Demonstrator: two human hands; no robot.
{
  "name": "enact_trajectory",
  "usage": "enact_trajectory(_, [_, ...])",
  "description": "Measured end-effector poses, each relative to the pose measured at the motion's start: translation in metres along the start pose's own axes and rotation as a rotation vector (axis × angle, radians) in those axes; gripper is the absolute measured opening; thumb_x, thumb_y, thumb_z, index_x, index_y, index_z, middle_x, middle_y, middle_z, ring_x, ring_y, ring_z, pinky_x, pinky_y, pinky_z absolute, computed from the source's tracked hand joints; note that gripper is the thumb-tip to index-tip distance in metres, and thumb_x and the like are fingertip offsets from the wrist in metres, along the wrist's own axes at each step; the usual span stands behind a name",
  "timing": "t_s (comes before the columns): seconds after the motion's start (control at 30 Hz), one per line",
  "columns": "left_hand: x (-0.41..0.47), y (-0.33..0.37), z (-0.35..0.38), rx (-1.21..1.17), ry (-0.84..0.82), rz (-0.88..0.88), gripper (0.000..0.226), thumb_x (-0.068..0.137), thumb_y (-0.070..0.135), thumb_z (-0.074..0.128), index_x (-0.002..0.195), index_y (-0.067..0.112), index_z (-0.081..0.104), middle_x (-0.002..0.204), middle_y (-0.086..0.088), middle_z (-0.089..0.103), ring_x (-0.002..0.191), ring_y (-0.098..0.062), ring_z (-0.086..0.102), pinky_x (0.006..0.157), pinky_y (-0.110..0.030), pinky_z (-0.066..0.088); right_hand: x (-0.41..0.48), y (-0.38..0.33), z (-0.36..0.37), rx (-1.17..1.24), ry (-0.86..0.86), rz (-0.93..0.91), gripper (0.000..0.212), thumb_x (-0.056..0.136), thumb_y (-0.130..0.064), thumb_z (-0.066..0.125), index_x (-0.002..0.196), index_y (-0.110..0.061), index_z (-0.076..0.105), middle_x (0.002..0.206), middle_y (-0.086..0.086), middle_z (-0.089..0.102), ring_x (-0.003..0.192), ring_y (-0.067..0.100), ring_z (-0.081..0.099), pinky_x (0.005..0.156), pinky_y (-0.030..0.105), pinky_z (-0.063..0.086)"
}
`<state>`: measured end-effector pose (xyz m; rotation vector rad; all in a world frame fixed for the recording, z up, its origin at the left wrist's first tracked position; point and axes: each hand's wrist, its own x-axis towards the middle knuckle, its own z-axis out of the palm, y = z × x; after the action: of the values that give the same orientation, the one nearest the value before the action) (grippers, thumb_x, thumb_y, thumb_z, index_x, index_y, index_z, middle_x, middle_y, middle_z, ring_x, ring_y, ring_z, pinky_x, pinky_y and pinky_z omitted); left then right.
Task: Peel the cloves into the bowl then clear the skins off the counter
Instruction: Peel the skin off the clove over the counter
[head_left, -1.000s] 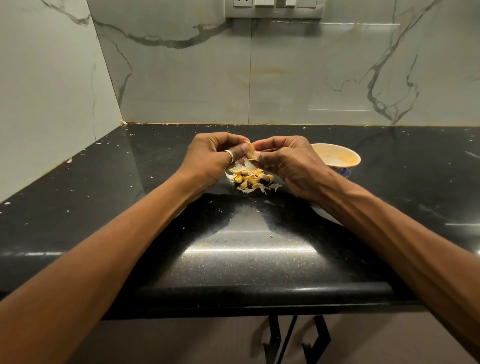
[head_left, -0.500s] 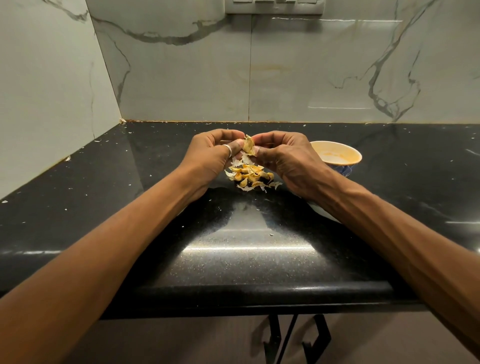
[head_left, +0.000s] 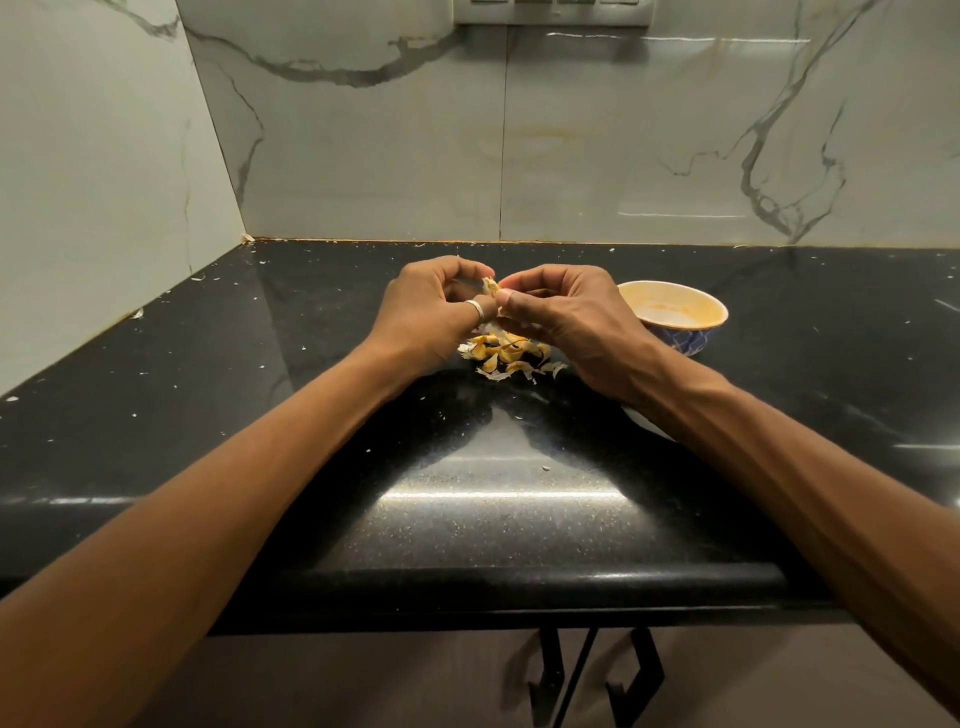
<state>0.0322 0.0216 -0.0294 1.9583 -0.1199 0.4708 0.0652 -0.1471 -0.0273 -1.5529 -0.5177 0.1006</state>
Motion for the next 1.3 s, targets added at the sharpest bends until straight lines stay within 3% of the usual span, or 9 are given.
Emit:
enact_trajectory(0.17, [0.0001,-0.0017,0.0016,0.061,0.027,0.029,0.026,0.082,0.014,0.081,0.106,0.017,0.072,0.092,-0.002,0.075,0.087,-0.016,0.073,0.085,-0.039,0.061,0.0026,0.0046,-0.001,-0.188,0.021,-0.081,0.006,0.09,-0.013,0.073,0.095,-0.01,0.075,0.095,0.018,0.075,0.095,0.036,0.073,0.087,0.043,0.061])
enact_trajectory(0.37, [-0.0021,0.002,0.0019,0.123,0.05,0.076,0.022,0.08,0.01,0.081,0.1,0.016,0.073,0.089,0.0,0.074,0.082,-0.013,0.073,0.081,-0.035,0.062,0.0032,0.0027,-0.0017,-0.318,0.066,-0.15,0.006,0.091,-0.013,0.072,0.09,-0.015,0.078,0.085,0.008,0.077,0.077,0.016,0.073,0.071,0.027,0.057])
enact_trajectory(0.67, [-0.0056,0.0049,0.0026,0.145,0.048,0.114,0.02,0.081,0.008,0.08,0.098,0.015,0.074,0.086,0.0,0.074,0.08,-0.014,0.073,0.079,-0.035,0.062,0.0061,0.0067,-0.0036,-0.391,0.083,-0.192,0.006,0.093,-0.017,0.07,0.089,-0.017,0.075,0.086,0.006,0.076,0.081,0.019,0.075,0.082,0.043,0.062])
enact_trajectory(0.93, [-0.0064,0.0042,0.0023,0.261,0.056,0.235,0.024,0.079,0.014,0.082,0.102,0.015,0.074,0.085,0.002,0.073,0.075,-0.006,0.068,0.072,-0.018,0.058,0.0061,0.007,-0.003,-0.388,0.041,-0.147,0.009,0.093,-0.017,0.068,0.092,-0.015,0.077,0.084,0.008,0.077,0.081,0.021,0.076,0.084,0.045,0.062])
enact_trajectory(1.17, [-0.0038,0.0011,0.0033,0.312,0.055,0.305,0.024,0.081,0.011,0.082,0.103,0.012,0.072,0.087,0.0,0.073,0.077,0.002,0.068,0.073,-0.012,0.056,0.0045,0.0059,-0.0022,-0.497,0.124,-0.175,0.009,0.088,-0.02,0.071,0.082,-0.015,0.076,0.072,0.002,0.076,0.068,0.011,0.074,0.076,0.042,0.063])
enact_trajectory(1.3, [-0.003,-0.0009,0.0021,0.387,0.086,0.4,0.016,0.081,0.009,0.079,0.095,0.013,0.072,0.082,0.0,0.071,0.072,-0.003,0.066,0.073,-0.022,0.058,0.0048,0.0062,-0.0022,-0.517,0.112,-0.183,0.01,0.087,-0.023,0.073,0.083,-0.014,0.076,0.072,0.0,0.076,0.069,0.011,0.075,0.075,0.043,0.063])
